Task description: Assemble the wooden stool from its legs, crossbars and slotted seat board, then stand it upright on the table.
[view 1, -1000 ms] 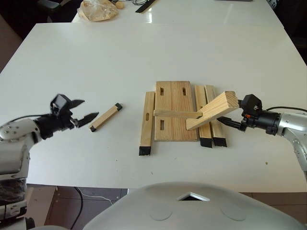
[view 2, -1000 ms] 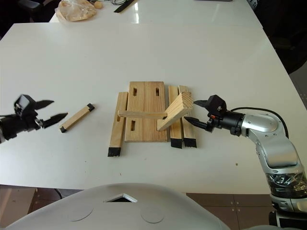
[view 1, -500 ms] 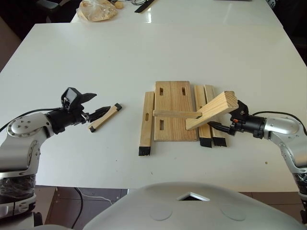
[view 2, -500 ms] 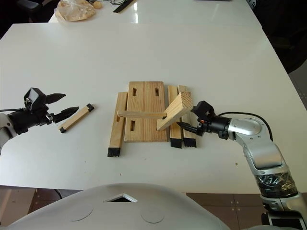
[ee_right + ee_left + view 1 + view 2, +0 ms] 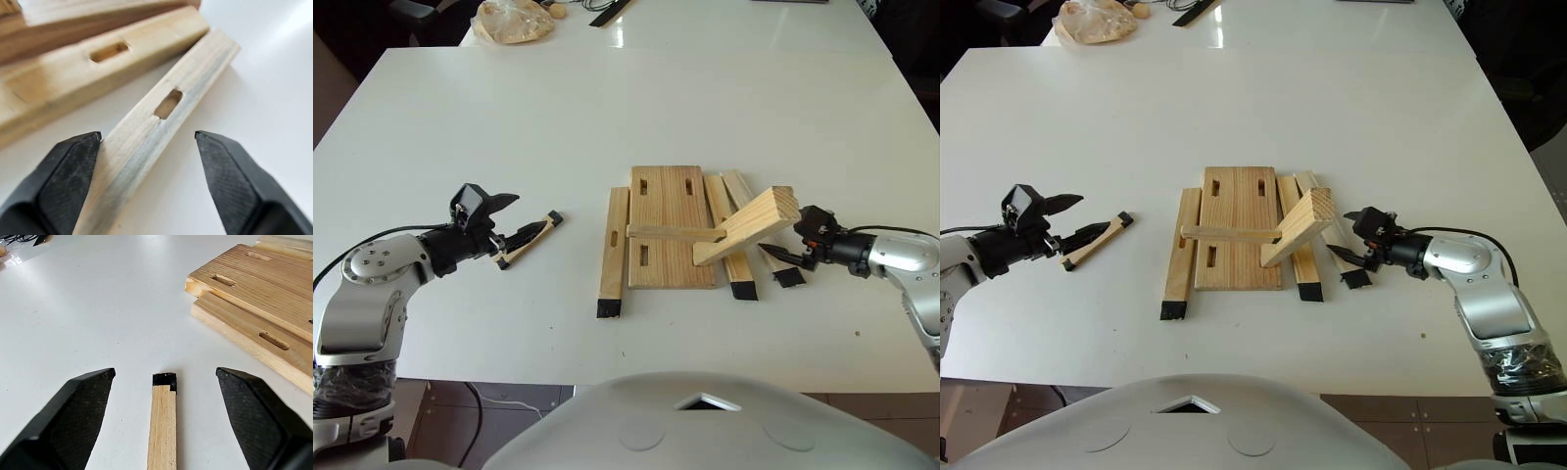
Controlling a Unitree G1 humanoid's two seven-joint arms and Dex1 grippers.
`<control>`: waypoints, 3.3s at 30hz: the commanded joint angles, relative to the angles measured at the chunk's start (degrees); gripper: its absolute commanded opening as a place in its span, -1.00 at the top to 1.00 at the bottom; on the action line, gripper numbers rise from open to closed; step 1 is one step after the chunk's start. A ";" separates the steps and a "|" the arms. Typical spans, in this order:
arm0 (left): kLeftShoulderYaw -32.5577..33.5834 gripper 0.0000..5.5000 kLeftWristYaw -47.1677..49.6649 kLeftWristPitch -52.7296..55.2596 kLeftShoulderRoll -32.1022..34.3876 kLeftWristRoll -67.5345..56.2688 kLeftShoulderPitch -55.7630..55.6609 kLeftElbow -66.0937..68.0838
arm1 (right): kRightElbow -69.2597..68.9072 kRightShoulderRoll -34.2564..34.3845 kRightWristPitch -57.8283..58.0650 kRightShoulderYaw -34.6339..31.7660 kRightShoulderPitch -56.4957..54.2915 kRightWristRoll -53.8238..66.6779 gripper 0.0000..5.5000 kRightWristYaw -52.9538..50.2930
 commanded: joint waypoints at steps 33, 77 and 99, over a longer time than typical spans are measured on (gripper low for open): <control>1.73 -0.41 6.77 -0.34 -3.59 1.41 3.48 -2.17 | -2.30 -1.84 10.73 -7.11 6.14 3.20 0.18 2.03; 0.58 -0.84 26.11 20.02 -20.89 -45.78 -41.13 -14.49 | -4.93 19.81 -30.51 3.30 -31.90 -11.82 0.61 -16.81; -1.73 0.21 21.69 16.58 -17.24 -44.88 -39.80 -13.70 | -2.08 19.96 -34.45 5.11 -31.02 -11.48 0.61 -15.23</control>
